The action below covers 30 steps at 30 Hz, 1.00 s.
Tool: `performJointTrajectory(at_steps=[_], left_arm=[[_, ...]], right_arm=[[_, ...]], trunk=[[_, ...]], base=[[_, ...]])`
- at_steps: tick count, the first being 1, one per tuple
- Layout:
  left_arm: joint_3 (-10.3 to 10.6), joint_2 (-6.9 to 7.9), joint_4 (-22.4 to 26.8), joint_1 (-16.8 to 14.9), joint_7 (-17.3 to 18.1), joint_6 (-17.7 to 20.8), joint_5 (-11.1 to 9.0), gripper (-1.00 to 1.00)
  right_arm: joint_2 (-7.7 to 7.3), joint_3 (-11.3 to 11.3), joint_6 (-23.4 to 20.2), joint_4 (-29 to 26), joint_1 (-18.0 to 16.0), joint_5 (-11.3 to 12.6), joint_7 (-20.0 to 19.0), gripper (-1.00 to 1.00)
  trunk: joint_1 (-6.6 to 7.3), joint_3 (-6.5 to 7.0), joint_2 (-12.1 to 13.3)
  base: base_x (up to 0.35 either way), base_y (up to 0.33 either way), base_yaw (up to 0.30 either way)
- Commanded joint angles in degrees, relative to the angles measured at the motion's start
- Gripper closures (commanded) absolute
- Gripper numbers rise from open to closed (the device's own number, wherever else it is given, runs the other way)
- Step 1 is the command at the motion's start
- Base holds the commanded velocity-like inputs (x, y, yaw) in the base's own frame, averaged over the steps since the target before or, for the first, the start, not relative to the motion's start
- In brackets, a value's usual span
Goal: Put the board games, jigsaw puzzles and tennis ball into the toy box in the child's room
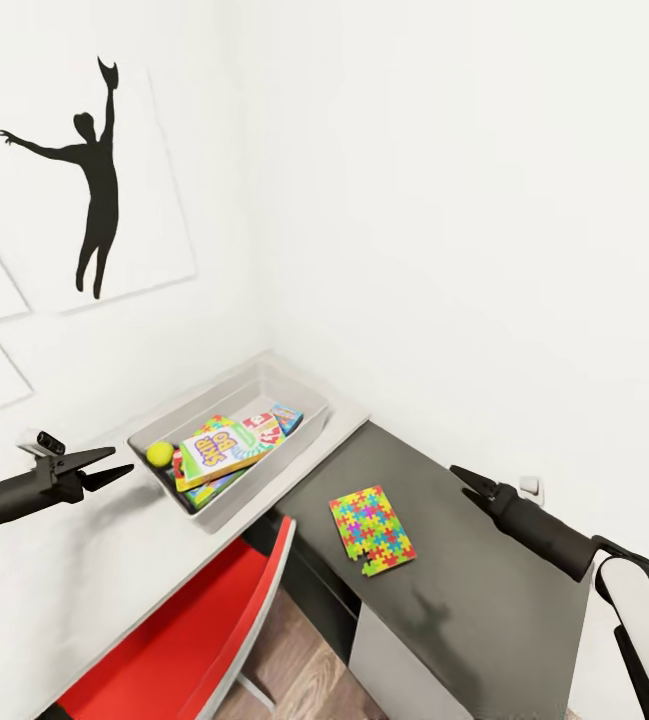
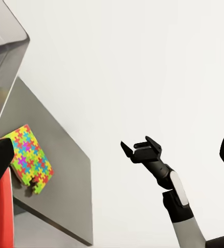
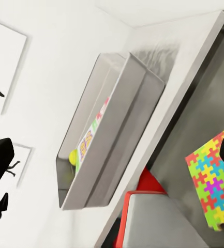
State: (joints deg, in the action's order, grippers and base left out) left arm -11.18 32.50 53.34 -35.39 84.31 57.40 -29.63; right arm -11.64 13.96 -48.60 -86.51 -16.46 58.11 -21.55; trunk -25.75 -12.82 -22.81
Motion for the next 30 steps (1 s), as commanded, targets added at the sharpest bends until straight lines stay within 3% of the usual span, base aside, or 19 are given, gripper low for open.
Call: performJointTrajectory(at_steps=[1,30], left_arm=[[0.02,0.02,0.01,-0.03,0.15,0.60,-0.08,-1.00],[-0.11,0.31,-0.10,-0.03,0.15,0.45,-0.10,-1.00]], right_arm=[[0.02,0.07,-0.29,0.01,-0.06,-0.14,-0.25,-1.00],[0.17,0.02,0.53,0.03,-0.06,0.10,-0.25,-1.00]], trunk=[[-0.03,-0.06,-0.11],[-0.03,2.01,-0.11]], base=[[-0.024,0.000,-0.155],[-0.002,0.000,-0.186]])
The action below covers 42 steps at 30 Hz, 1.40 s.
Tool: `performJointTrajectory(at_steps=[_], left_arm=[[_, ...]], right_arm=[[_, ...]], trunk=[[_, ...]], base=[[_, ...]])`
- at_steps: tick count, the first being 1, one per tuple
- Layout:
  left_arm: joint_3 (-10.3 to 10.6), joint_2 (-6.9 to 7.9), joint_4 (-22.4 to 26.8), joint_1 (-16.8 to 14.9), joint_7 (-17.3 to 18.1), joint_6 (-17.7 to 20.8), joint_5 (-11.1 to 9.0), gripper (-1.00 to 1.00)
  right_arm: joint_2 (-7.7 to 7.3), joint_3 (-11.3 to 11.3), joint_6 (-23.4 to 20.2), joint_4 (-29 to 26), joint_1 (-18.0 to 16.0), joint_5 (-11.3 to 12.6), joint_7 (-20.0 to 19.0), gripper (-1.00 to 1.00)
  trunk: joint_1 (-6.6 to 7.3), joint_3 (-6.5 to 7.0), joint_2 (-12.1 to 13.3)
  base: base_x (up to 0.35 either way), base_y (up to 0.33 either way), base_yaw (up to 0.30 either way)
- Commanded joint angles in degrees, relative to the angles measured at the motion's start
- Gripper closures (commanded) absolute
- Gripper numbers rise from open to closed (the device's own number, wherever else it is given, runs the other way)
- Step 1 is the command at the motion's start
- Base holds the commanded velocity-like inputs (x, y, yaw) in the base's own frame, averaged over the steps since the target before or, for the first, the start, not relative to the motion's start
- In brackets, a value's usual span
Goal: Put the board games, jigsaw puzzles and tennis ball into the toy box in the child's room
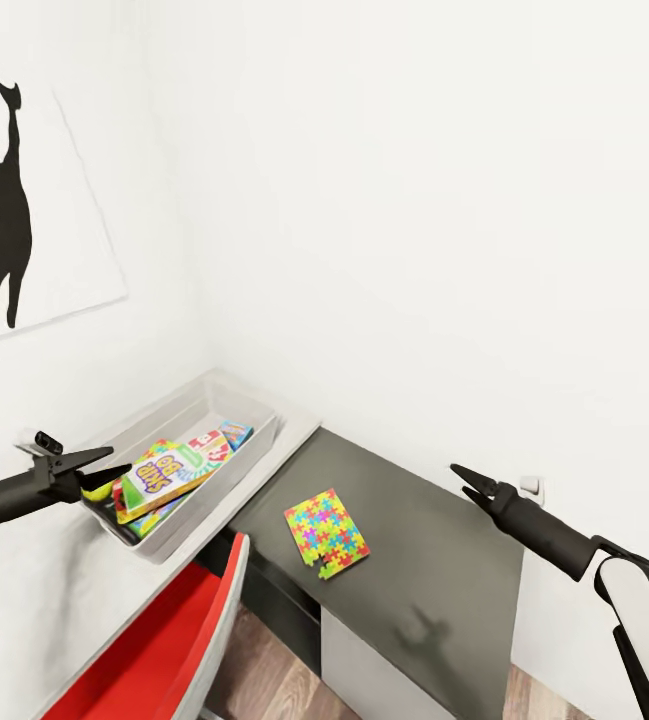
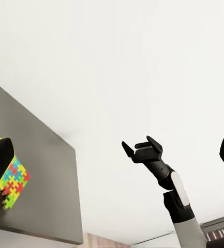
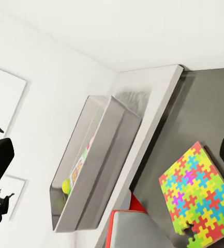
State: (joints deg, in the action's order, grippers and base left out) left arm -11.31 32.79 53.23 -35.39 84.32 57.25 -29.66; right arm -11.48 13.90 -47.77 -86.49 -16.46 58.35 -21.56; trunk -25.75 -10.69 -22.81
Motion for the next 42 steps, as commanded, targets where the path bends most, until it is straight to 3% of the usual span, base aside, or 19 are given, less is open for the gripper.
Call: performJointTrajectory(at_steps=[1,12,19,27,42], left_arm=[[0.04,0.04,0.02,-0.03,0.14,0.60,-0.09,-1.00],[0.14,0.17,-0.03,-0.03,0.42,0.43,-0.34,-1.00],[0.04,0.17,-0.19,-0.03,0.49,0.41,-0.10,-1.00],[0.13,0.17,-0.23,-0.03,0.50,0.37,-0.08,-1.00],[0.11,0.17,-0.23,-0.03,0.50,0.23,-0.07,-1.00]], right_arm=[[0.00,0.08,-0.31,0.00,-0.07,-0.13,-0.23,-1.00],[0.05,0.07,-0.31,0.00,-0.07,-0.09,-0.23,-1.00],[0.06,0.07,-0.31,0.08,-0.07,-0.11,-0.22,-1.00],[0.06,0.07,-0.23,1.02,-0.07,-0.11,-0.15,-1.00],[0.06,0.06,0.63,1.90,-0.07,-0.08,-0.16,-1.00]], trunk=[[-0.04,-0.03,-0.11],[-0.04,0.89,-0.11],[-0.04,1.40,-0.11],[-0.04,1.50,-0.11],[-0.04,1.69,-0.11]], base=[[0.000,0.000,-0.139],[-0.009,0.000,-0.159],[-0.215,0.091,-0.157],[-0.235,0.165,-0.088],[-0.024,0.034,-0.265]])
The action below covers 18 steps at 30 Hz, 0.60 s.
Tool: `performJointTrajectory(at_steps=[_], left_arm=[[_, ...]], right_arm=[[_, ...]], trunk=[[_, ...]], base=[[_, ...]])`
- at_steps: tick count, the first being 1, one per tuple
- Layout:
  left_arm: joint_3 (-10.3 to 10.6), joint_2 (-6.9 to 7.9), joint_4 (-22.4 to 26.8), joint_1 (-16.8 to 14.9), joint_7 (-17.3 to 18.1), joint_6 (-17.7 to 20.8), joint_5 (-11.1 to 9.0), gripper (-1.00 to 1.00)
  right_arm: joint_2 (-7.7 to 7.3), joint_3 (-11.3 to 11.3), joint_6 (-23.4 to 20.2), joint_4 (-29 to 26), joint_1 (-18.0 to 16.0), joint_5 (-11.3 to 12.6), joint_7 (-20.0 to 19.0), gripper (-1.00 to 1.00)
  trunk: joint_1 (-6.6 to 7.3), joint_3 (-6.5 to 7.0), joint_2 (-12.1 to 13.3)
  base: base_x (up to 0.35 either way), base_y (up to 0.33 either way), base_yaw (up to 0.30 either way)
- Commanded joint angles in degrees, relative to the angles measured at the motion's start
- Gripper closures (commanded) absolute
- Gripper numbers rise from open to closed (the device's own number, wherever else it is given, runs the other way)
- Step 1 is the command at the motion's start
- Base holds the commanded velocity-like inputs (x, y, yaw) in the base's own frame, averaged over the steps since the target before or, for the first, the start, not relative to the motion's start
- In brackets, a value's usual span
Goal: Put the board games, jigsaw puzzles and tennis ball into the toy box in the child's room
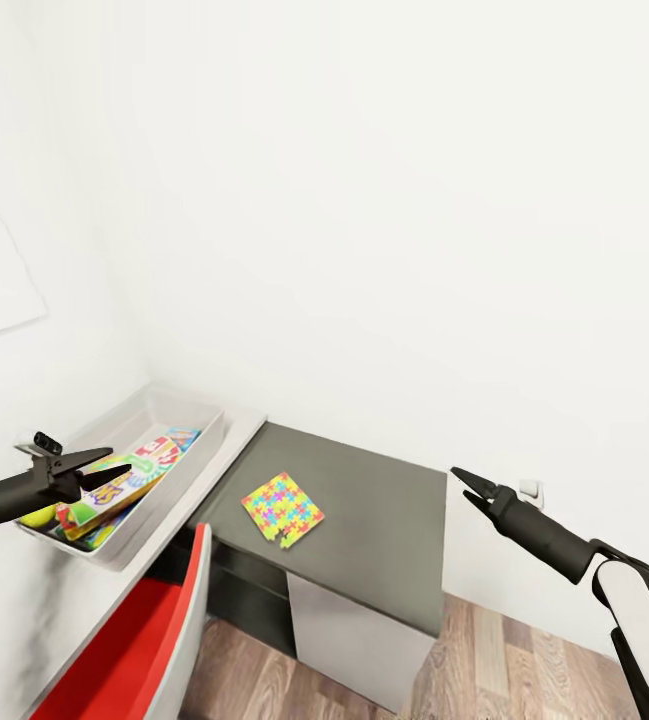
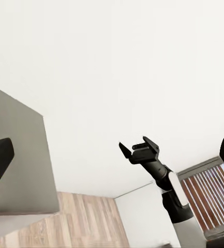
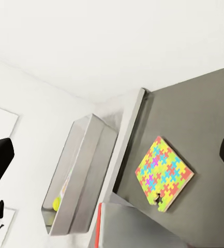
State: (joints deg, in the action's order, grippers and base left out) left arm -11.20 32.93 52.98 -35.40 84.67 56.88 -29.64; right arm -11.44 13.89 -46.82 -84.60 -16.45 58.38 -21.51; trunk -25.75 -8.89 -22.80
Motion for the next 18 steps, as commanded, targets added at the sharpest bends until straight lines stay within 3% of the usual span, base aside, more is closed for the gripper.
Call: performJointTrajectory(at_steps=[1,18], left_arm=[[0.02,0.03,0.02,-0.02,0.14,0.60,-0.07,-1.00],[-0.13,0.03,-0.06,-0.02,0.10,0.52,-0.10,-1.00]], right_arm=[[0.01,0.08,-0.24,0.04,-0.08,-0.11,-0.21,-1.00],[0.01,0.05,-0.11,0.12,-0.08,-0.19,-0.20,-1.00]], trunk=[[-0.04,-0.08,-0.12],[-0.04,0.70,-0.12]], base=[[-0.018,0.016,-0.278],[-0.028,0.023,-0.271]])
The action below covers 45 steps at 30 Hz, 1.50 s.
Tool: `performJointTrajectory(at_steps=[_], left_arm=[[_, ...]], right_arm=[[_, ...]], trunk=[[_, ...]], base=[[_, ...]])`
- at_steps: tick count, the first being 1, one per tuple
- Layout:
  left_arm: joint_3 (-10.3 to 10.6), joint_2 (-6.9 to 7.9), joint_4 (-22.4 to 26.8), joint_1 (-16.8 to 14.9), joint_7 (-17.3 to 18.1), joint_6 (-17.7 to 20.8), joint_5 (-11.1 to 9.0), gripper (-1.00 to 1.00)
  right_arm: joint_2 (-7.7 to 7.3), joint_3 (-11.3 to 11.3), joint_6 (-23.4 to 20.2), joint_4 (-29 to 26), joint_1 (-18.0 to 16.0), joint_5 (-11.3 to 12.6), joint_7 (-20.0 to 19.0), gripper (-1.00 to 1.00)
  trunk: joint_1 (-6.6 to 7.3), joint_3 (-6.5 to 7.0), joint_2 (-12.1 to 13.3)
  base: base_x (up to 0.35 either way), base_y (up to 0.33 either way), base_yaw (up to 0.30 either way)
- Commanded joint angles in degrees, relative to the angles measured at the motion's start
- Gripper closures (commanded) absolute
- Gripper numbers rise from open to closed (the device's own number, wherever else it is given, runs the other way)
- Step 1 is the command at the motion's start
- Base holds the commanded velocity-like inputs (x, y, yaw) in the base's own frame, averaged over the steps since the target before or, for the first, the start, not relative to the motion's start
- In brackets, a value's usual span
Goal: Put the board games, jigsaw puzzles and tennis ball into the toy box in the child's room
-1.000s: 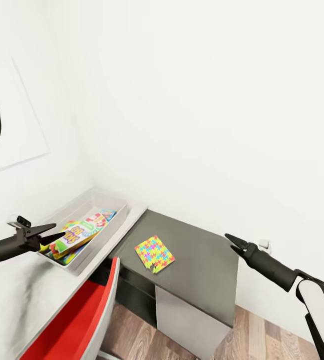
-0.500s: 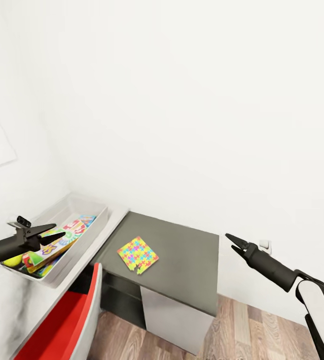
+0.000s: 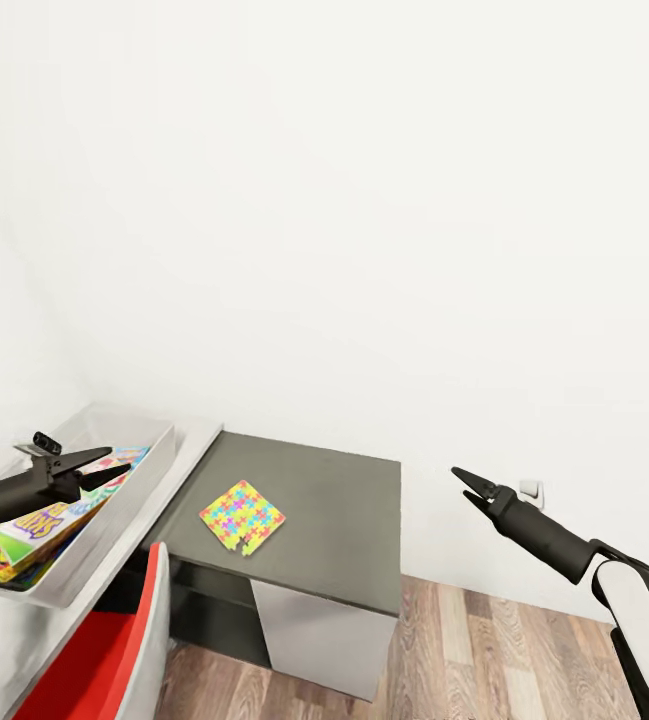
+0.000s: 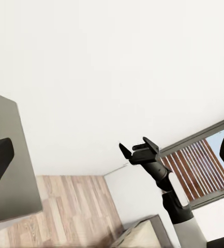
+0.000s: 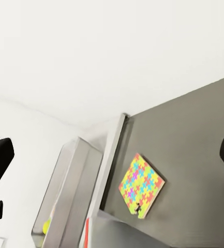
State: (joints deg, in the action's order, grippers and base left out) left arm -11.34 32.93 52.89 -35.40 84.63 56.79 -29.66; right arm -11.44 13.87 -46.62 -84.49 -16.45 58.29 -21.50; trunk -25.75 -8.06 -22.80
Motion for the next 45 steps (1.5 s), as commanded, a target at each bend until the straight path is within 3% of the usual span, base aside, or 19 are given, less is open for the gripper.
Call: performJointTrajectory(at_steps=[1,9,45], left_arm=[[0.01,0.03,0.02,-0.02,0.13,0.60,-0.07,-1.00],[0.01,0.00,0.02,-0.02,0.11,0.60,0.01,-1.00],[0.20,-0.06,0.02,-0.02,0.01,0.51,0.09,-1.00]], right_arm=[[0.01,0.08,-0.34,-0.03,-0.08,-0.09,-0.21,-1.00],[0.01,0.07,-0.37,-0.09,-0.08,-0.10,0.03,-1.00],[0.09,0.06,-0.15,0.19,-0.08,-0.02,-0.21,-1.00]], trunk=[[-0.04,-0.07,-0.12],[-0.04,0.21,-0.12],[-0.04,0.23,-0.12]], base=[[-0.001,0.000,-0.260],[0.000,0.000,-0.162],[0.000,0.000,-0.003]])
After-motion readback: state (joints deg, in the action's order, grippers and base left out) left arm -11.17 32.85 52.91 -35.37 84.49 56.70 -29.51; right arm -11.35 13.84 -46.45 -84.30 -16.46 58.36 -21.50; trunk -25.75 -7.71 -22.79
